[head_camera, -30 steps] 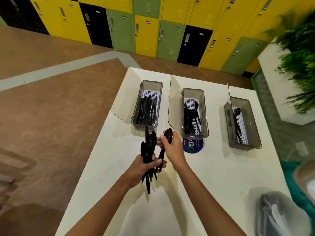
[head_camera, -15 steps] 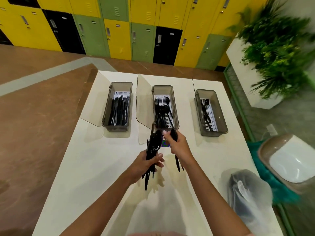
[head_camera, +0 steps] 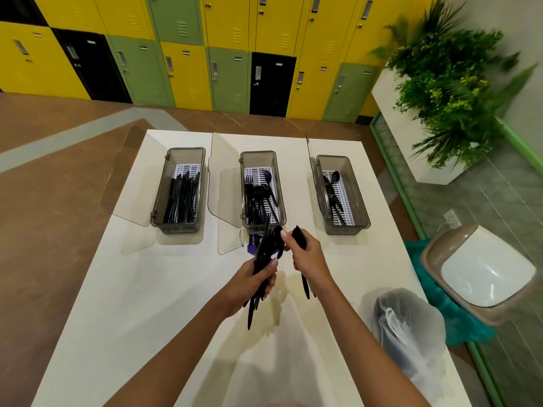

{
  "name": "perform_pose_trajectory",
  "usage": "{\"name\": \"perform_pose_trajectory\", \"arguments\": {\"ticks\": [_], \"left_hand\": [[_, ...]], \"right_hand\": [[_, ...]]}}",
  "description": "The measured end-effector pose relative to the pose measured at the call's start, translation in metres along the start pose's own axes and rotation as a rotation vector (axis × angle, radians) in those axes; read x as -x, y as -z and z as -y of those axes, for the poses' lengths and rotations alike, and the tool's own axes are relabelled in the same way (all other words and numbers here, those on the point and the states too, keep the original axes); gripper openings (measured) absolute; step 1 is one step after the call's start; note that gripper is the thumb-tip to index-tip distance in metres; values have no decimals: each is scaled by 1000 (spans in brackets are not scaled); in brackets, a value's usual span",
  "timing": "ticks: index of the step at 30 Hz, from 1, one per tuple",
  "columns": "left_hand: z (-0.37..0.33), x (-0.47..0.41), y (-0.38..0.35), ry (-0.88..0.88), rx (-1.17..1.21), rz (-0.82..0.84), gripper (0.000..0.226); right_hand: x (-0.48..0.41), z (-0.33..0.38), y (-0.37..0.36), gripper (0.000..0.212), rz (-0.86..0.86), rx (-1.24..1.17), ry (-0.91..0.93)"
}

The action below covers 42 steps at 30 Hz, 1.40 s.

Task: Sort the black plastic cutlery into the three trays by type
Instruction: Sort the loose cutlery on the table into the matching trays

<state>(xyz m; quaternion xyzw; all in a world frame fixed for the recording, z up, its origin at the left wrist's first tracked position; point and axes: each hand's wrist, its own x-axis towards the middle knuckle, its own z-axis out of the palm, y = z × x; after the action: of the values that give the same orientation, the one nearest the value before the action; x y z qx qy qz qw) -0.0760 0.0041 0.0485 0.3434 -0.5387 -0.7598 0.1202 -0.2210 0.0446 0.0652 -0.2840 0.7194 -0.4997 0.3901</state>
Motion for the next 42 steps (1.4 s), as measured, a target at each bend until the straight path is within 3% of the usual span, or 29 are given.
{"name": "perform_pose_trajectory", "arguments": {"ticks": [7,13,18,24,26,29,34,38,42], "left_hand": [[-2,-10,-16,-38,-39,-67,29],[-4,-19,-27,-5,58,-78,31],[-1,-26,-33,44,38,-93,29],[-6,-34,-43,62,39,-46,32],[-8,-37,-46,65,26,-27,34],[-9,-41,-47,77,21,-2,37],[-6,-49,-46,100,39,-36,34],[-8,-55,-44,99,60,-36,29],[-13,-59,-43,99,129,-45,27]], "right_hand": [[1,-6,11,41,27,72,-46],[-14,-16,30,23,-74,22,-47],[-29,-13,45,15,-192,-237,-16],[-28,-15,49,33,36,-102,-67],[-26,-21,49,28,78,-32,-63],[-30,-24,55,11,-12,-50,-41],[-52,-9,84,3,-226,-229,57],[-89,8,108,9,-316,-108,50],[-138,27,119,21,-255,-30,9]]}}
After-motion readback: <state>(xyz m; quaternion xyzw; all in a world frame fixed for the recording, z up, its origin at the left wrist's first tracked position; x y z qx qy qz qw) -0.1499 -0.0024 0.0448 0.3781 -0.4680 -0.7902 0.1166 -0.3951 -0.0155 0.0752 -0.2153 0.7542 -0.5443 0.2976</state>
